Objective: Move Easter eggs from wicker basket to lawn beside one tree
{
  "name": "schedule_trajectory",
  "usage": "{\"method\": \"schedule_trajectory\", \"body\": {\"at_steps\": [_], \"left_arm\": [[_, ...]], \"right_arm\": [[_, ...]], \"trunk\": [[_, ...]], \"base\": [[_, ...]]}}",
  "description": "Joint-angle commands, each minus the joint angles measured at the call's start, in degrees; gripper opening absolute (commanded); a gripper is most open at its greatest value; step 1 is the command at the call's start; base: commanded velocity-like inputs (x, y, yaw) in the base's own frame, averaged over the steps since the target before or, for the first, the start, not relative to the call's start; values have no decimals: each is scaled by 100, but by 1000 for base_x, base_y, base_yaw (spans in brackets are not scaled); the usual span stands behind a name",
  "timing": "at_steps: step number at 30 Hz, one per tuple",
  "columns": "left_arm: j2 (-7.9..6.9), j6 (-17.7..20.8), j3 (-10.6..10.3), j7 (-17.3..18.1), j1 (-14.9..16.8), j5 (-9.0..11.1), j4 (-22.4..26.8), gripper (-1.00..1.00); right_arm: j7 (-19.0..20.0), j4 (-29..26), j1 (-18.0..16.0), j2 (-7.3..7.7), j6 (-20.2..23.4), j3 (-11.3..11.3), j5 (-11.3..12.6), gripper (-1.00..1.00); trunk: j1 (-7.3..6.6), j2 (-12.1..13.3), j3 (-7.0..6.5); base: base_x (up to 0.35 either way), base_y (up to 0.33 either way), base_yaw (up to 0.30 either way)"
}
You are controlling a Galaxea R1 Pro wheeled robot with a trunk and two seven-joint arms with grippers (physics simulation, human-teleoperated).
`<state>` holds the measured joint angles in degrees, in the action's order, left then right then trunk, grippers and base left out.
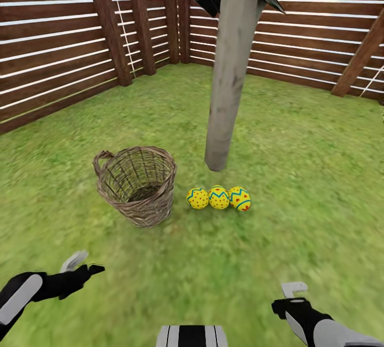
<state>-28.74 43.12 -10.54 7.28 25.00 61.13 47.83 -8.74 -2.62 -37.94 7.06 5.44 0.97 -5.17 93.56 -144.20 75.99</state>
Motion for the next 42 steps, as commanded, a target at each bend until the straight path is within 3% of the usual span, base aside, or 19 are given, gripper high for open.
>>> {"method": "schedule_trajectory", "body": {"at_steps": [1,4,5,8,9,11,14,16,23,25,30,35,38,42], "left_arm": [[67,-95,-30,27,5,-111,-161,100],[138,-182,-57,20,5,-218,-308,100],[275,-441,-87,-5,5,-339,-544,100],[490,-1155,-249,-12,5,-693,-1037,100],[684,-1441,-424,-18,5,-934,-1191,100],[898,-1642,-567,-41,5,-1132,-1298,100],[1090,-1987,-659,-245,0,-1316,-1508,100],[1122,-2207,-679,-311,-3,-1362,-1582,100],[1203,-2299,-692,-333,-4,-1388,-1798,100],[1306,-2311,-794,-333,-4,-1394,-2061,100],[1342,-2316,-1044,-333,-4,-1392,-2163,100],[1345,-2330,-1079,-327,-4,-1381,-2399,100],[1353,-2584,-1083,-324,-4,-1377,-2513,100],[1495,-2751,-1089,-303,-4,-1389,-2797,100]], "right_arm": [[-14,-14,7,-2,47,8,-56,100],[-15,-18,14,-2,45,9,-109,100],[-14,-11,22,-3,45,9,-135,100],[-13,-4,96,-3,40,9,-154,100],[-13,-3,160,-3,-54,9,-148,100],[-13,3,241,-7,-271,9,-139,100],[-13,6,444,-9,-650,9,-134,100],[-13,7,555,-9,-747,9,-134,100],[-13,144,697,-11,-777,2,-119,100],[-13,188,801,-6,-781,-4,-113,100],[-13,199,937,2,-782,-8,-135,100],[-6,208,1046,-6,-775,-1,-142,100],[-10,209,1058,-4,-786,-1,-134,100],[-13,209,1086,-3,-790,0,-124,100]], "trunk": [[-4,0,-19],[-11,4,-86],[-14,5,-108],[-22,9,-174],[-24,11,-197],[-29,13,-241],[-37,17,-307],[-42,20,-352],[-60,29,-507],[-65,32,-551],[-78,39,-662],[-91,45,-773],[-99,50,-839],[-109,55,-928]], "base": [[0,0,0],[0,0,0],[0,0,0],[0,0,0],[0,0,0],[0,0,0],[0,0,0],[0,0,0],[0,0,0],[0,0,0],[0,0,0],[0,0,0],[0,0,0],[0,0,0]]}}
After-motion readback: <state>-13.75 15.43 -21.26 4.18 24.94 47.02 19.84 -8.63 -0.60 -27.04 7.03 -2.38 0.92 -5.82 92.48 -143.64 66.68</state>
